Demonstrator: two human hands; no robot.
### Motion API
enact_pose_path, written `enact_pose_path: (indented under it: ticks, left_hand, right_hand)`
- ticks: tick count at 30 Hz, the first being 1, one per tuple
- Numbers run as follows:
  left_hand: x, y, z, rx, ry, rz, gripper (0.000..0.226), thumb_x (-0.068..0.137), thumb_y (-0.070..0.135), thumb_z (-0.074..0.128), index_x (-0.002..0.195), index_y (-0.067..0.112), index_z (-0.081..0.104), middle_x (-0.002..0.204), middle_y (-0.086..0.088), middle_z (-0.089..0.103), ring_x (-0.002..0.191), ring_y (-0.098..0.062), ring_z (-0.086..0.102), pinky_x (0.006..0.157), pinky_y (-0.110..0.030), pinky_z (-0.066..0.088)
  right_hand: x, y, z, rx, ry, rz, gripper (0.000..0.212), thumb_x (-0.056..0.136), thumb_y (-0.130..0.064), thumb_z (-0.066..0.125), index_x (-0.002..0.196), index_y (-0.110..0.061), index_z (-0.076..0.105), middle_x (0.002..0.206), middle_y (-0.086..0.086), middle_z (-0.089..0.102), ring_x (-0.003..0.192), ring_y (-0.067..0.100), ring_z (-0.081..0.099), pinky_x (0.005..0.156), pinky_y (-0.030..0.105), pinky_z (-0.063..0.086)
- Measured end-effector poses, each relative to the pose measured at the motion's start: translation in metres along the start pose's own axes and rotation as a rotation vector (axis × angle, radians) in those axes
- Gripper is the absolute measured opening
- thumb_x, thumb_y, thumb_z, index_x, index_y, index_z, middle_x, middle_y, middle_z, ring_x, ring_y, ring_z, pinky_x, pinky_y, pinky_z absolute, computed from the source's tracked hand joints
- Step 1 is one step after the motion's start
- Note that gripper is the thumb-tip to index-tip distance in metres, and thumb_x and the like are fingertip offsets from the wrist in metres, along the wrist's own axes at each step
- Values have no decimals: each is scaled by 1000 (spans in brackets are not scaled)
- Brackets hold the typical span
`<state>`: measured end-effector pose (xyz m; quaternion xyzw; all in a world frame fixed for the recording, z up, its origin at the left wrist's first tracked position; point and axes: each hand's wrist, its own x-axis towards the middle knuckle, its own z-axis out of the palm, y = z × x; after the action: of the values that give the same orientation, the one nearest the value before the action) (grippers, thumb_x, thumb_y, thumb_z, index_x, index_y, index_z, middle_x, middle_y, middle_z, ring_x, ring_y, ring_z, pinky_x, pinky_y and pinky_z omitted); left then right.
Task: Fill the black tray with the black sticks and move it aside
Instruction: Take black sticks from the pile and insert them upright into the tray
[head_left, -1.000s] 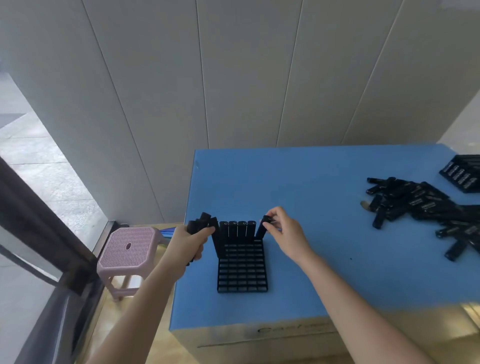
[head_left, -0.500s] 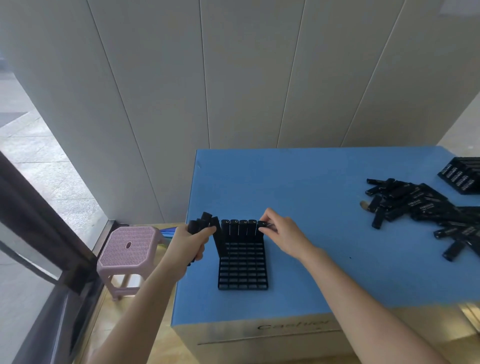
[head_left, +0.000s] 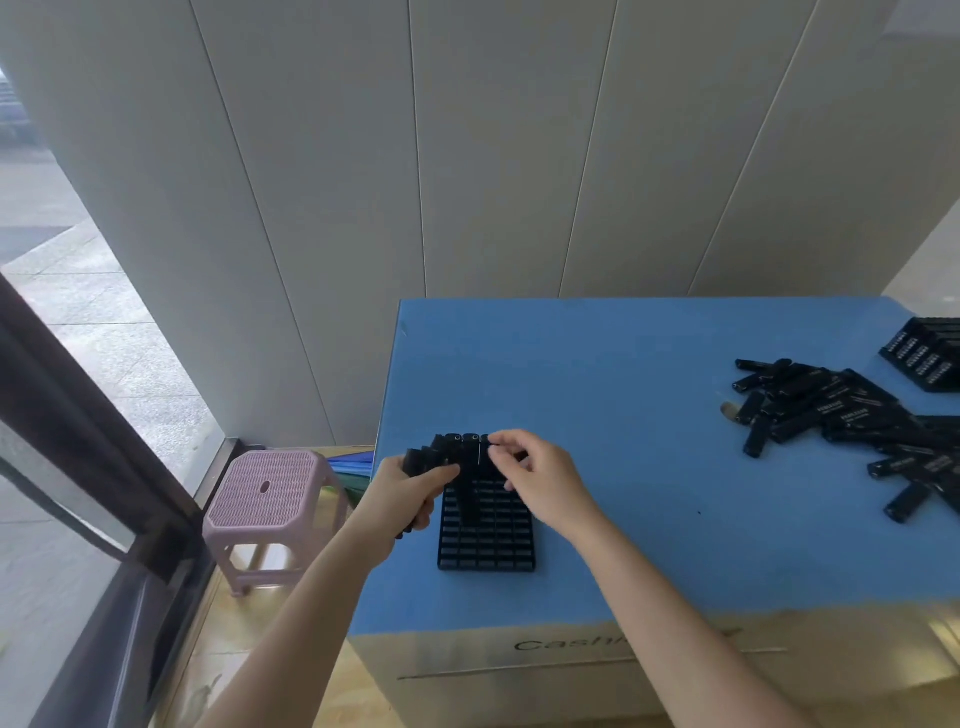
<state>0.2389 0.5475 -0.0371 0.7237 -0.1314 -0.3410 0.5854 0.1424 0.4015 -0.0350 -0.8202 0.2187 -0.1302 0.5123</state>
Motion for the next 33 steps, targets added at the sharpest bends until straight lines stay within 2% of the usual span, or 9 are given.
enact_pose_path:
  ticks: [3,7,9,11,13,17,22,26,33]
  left_hand:
    - [-4,0,7,25,-75,-2,26,89,16,61,68,11,46,54,-3,38,42,-13,31,45,-26,25]
    - [-10,-3,10,13,-111,-33,23,90,14,59,71,10,47,54,-1,39,42,-11,32,41,-22,28]
    - [-13,-6,6,-53,-96,-68,16,91,14,59,79,8,50,55,-1,40,44,-12,33,43,-22,29]
    - [-16,-11,0,-133,-28,-106,9,91,11,57,87,7,50,58,-3,42,46,-13,35,43,-22,32]
    - [-19,-15,-6,-195,28,-145,7,91,8,54,90,6,47,62,-6,45,48,-15,38,42,-23,35]
    - [-26,-19,-11,-263,28,-182,3,93,5,50,93,6,47,67,-10,49,50,-17,41,41,-23,39]
    - [-33,-20,-14,-307,53,-184,11,92,6,54,101,9,48,79,-13,53,55,-19,47,44,-24,45]
    - [-37,-22,-20,-320,69,-188,18,90,5,57,107,5,50,85,-13,48,57,-19,48,43,-23,47]
    - [-37,-23,-25,-262,82,-178,35,87,11,63,118,2,48,81,-13,46,55,-18,49,44,-23,47]
  right_hand:
    - [4,-9,6,-16,-143,19,23,90,-24,58,111,-17,63,88,-9,61,62,4,57,61,11,48]
    - [4,-5,4,9,-173,5,6,85,-16,66,90,-17,69,76,-4,65,65,8,60,72,22,54]
    - [6,-3,1,24,-126,6,6,82,-14,68,83,-20,66,77,0,67,66,11,63,72,24,55]
    - [11,-1,-1,7,2,-7,12,82,-13,68,80,-22,61,78,1,68,68,15,66,74,28,55]
    - [14,-3,0,-25,87,-46,12,82,-13,67,84,-21,60,81,1,68,72,17,67,75,26,54]
    - [14,-4,13,-164,111,-160,9,85,-14,65,93,-12,62,85,-3,65,74,11,62,71,12,48]
    - [18,0,26,-285,83,-245,9,86,-14,63,94,-9,61,91,1,68,79,11,62,77,22,51]
    - [21,0,30,-372,37,-270,10,88,-12,61,96,-6,60,93,5,68,84,17,63,79,30,52]
    - [34,-12,26,-523,-74,-271,13,88,-12,60,100,-8,63,99,7,69,93,21,63,85,32,49]
